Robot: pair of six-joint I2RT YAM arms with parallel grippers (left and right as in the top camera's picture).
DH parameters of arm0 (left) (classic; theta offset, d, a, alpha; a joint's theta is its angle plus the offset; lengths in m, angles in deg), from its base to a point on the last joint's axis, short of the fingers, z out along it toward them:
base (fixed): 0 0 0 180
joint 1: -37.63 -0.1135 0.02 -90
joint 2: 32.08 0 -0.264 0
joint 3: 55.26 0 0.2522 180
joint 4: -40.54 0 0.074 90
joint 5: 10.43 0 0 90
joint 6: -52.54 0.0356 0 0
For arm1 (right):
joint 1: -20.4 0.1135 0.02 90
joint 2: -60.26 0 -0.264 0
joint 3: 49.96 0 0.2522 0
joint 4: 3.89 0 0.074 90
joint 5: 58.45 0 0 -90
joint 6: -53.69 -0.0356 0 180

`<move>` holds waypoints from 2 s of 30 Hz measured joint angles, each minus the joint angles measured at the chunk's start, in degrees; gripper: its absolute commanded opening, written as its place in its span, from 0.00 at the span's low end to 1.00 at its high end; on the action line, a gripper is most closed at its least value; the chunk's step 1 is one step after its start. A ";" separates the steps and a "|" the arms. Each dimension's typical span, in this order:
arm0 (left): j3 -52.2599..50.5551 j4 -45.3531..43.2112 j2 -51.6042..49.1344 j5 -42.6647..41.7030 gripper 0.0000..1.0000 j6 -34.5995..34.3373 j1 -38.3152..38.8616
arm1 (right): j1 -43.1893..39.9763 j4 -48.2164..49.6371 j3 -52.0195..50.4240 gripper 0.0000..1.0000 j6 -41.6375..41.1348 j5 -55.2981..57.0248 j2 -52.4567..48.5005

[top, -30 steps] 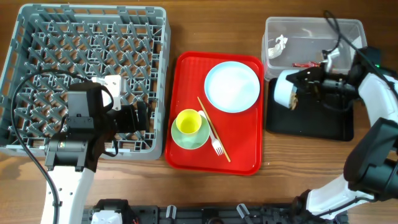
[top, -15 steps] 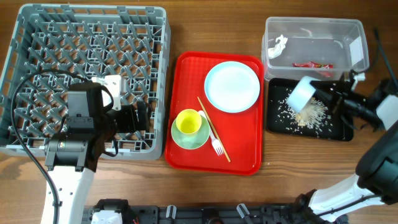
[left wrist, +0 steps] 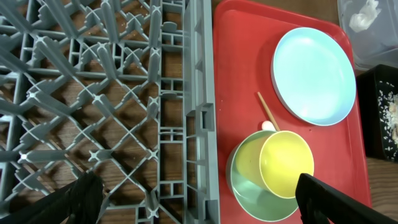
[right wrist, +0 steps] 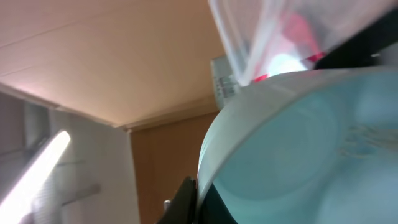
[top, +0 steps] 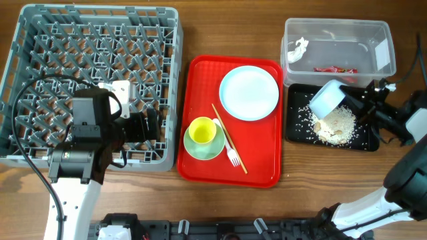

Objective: Sort waste into correct bins and load items into the dishwasher rack
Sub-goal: 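Tip the bowl over the black tray to pour out the rice, then place the empty bowl onto the light-blue plate with the right gripper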

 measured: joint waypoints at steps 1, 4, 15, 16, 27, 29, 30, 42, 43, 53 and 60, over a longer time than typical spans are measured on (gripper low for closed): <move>0.00 0.00 0.00 0.00 1.00 0.00 0.00 | 0.00 -0.07 0.00 0.04 -0.11 1.53 0.00; 0.00 0.02 0.00 0.00 1.00 0.00 0.00 | 0.00 -0.83 0.00 0.04 -0.04 6.45 0.00; 0.00 0.00 0.00 0.00 1.00 0.00 0.00 | 0.76 -0.33 0.00 0.04 7.89 0.20 -0.15; 0.00 0.00 0.00 0.00 1.00 0.00 0.00 | 0.76 -0.76 0.00 0.04 6.69 2.12 -0.17; 0.00 0.00 0.00 0.00 1.00 0.00 0.00 | 3.04 -4.76 0.00 0.04 12.66 8.55 -0.20; 0.00 0.00 0.00 0.00 1.00 0.00 0.00 | 4.20 -5.66 0.00 0.04 16.79 7.61 -0.20; 0.00 0.02 0.00 0.00 1.00 0.00 0.00 | 4.92 -5.70 0.00 0.04 18.91 6.25 -0.20; 0.00 0.02 0.00 0.00 1.00 0.00 0.00 | 9.51 -3.91 0.33 0.04 19.87 9.09 3.54; 0.00 0.00 0.00 0.00 1.00 0.00 0.00 | 9.64 -3.93 0.33 0.04 19.43 9.75 3.85; 0.00 0.02 0.00 0.00 1.00 0.00 0.00 | 14.97 -6.56 0.85 0.04 20.20 22.12 10.62; 0.00 0.00 0.00 0.00 1.00 0.00 0.00 | 25.66 -1.25 4.15 0.04 20.65 28.79 18.29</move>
